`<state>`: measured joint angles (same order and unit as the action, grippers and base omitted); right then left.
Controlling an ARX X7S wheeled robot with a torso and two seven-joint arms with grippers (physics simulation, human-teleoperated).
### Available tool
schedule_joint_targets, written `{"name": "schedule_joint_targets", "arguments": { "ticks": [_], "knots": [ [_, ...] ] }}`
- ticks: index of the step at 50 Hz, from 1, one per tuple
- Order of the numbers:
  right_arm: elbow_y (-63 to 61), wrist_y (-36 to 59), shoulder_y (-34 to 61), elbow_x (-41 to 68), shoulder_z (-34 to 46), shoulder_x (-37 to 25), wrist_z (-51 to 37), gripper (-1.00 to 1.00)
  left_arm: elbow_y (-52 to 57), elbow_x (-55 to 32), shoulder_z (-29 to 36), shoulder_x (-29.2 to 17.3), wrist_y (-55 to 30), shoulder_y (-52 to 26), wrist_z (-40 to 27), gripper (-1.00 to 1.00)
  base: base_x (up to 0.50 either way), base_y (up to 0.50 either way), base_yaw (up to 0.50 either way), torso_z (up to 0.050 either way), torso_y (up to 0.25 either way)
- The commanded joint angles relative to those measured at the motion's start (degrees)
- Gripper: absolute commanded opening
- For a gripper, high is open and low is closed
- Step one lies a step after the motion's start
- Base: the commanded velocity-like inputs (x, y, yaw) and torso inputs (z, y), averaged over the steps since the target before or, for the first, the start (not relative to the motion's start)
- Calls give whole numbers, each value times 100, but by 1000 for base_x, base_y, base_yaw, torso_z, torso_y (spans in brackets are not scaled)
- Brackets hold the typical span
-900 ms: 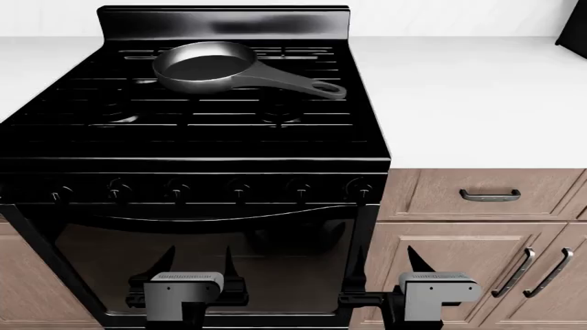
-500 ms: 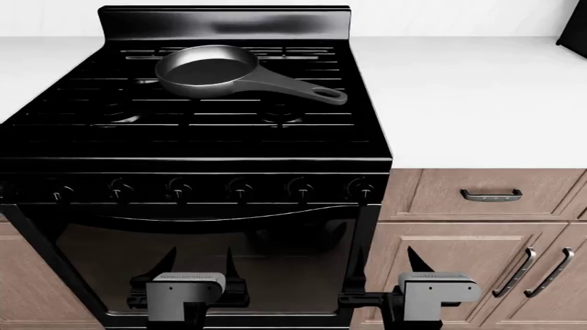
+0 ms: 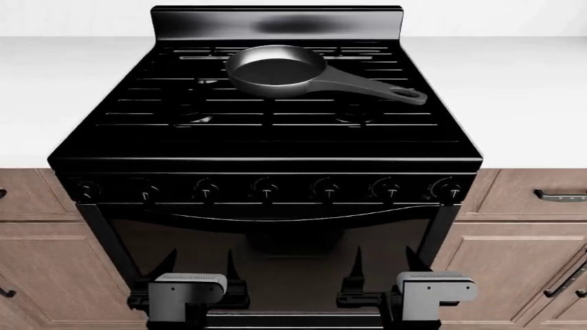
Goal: Turn on the center burner of the stove.
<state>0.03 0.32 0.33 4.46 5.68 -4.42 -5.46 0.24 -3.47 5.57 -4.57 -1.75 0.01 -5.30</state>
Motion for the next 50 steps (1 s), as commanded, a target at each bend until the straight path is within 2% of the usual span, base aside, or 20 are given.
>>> {"name": "schedule_joint_targets", "arguments": {
  "ticks": [1,15,30,50],
  "knots": [
    [4,-3,16,72,106,-75,-84,100,-3,-58,91,-78,-23,-9,-101,100,0,500,0,0,0],
    [13,-10,33,148,216,-161,-190,100,11,-147,182,-161,-23,-12,-204,100,0,500,0,0,0],
    [29,-27,51,257,294,-231,-264,100,24,-192,280,-237,5,-6,-302,100,0,14,0,0,0],
    [52,-66,68,349,394,-312,-354,100,9,-249,397,-320,6,-29,-399,100,0,0,0,-45,0]
  ]
}}
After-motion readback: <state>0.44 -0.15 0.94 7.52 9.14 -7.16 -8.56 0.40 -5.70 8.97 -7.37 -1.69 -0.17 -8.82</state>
